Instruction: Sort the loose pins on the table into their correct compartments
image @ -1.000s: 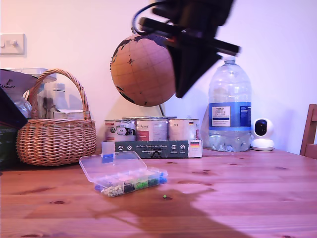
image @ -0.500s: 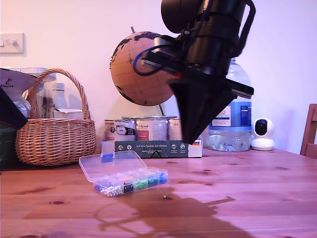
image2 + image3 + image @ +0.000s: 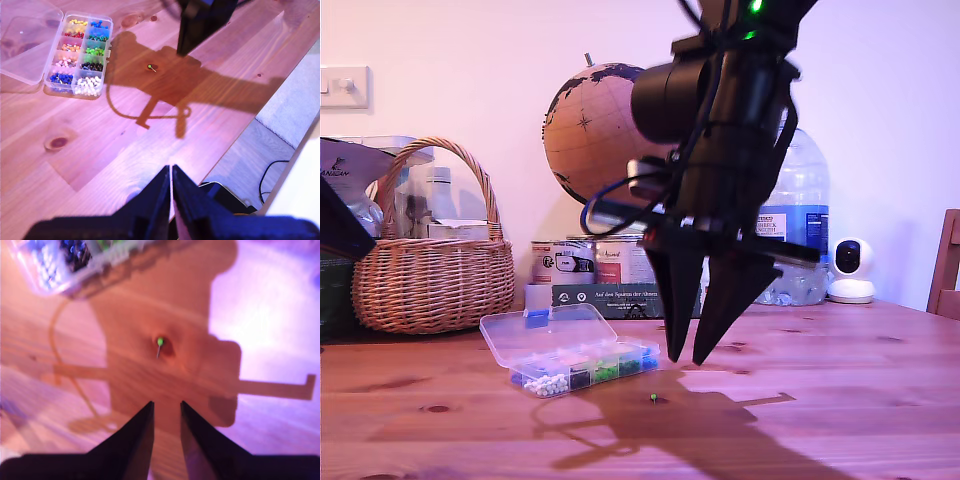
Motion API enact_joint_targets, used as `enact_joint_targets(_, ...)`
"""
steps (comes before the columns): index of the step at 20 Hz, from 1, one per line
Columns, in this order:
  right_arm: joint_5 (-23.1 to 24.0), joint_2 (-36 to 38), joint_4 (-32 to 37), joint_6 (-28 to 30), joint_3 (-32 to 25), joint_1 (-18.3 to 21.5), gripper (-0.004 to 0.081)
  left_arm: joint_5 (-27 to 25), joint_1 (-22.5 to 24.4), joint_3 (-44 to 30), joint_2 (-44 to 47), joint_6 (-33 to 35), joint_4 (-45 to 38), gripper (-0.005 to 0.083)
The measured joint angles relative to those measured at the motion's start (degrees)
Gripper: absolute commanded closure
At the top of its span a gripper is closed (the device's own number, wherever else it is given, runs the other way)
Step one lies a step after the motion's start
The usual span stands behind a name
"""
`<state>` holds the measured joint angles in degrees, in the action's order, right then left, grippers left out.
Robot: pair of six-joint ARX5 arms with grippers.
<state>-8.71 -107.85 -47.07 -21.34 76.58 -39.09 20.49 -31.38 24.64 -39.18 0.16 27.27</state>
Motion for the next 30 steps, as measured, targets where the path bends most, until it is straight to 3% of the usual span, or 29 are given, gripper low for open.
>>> enact_joint_targets(6,-0.11,-0.63,1.44,-0.07,3.65,0.33,0.0633,0.0,0.0,0.0,0.04,0.0,0.0,0.0797)
enact_joint_targets(15,0.13,-1.97,2.23,-0.07,4.2,0.92,0.0633,0.0,0.0,-0.02,0.04,0.0,0.0,0.0797)
enact_joint_targets(20,0.24,-6.47,-0.07,-0.07,9.31,0.92,0.0633,0.0,0.0,0.0,0.04,0.0,0.0,0.0797)
enact_joint_targets(30,1.38,-9.18,-4.61,-0.09,11.61,0.85,0.0633,0.0,0.0,0.0,0.04,0.0,0.02,0.0797)
